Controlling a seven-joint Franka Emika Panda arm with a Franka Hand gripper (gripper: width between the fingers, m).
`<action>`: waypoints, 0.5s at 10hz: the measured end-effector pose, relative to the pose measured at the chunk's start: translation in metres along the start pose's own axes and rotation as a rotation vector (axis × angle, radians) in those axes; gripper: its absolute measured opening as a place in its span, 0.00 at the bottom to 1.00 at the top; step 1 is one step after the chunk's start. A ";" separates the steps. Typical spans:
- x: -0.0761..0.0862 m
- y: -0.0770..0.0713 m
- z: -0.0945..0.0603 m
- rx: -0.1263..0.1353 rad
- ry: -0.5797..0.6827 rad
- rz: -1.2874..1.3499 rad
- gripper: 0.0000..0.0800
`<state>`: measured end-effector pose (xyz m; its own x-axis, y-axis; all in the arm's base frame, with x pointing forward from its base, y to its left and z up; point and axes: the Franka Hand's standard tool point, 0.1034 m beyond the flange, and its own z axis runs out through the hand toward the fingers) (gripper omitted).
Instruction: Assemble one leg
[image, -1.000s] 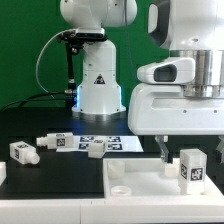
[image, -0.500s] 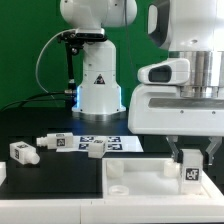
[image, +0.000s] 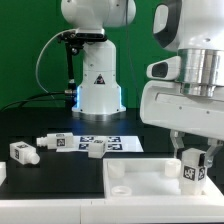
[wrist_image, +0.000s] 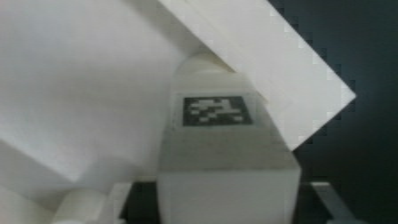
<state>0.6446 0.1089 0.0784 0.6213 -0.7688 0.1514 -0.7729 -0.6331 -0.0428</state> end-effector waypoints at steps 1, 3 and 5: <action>0.000 0.000 0.000 0.000 0.000 -0.003 0.36; 0.000 0.000 0.000 0.000 0.000 -0.003 0.38; 0.000 0.000 0.000 0.000 0.000 -0.008 0.60</action>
Offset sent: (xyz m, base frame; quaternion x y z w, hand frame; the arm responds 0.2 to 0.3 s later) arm 0.0000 0.0000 0.0000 0.0000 0.0000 0.0000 1.0000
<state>0.6445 0.1091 0.0781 0.6272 -0.7639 0.1518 -0.7681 -0.6389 -0.0415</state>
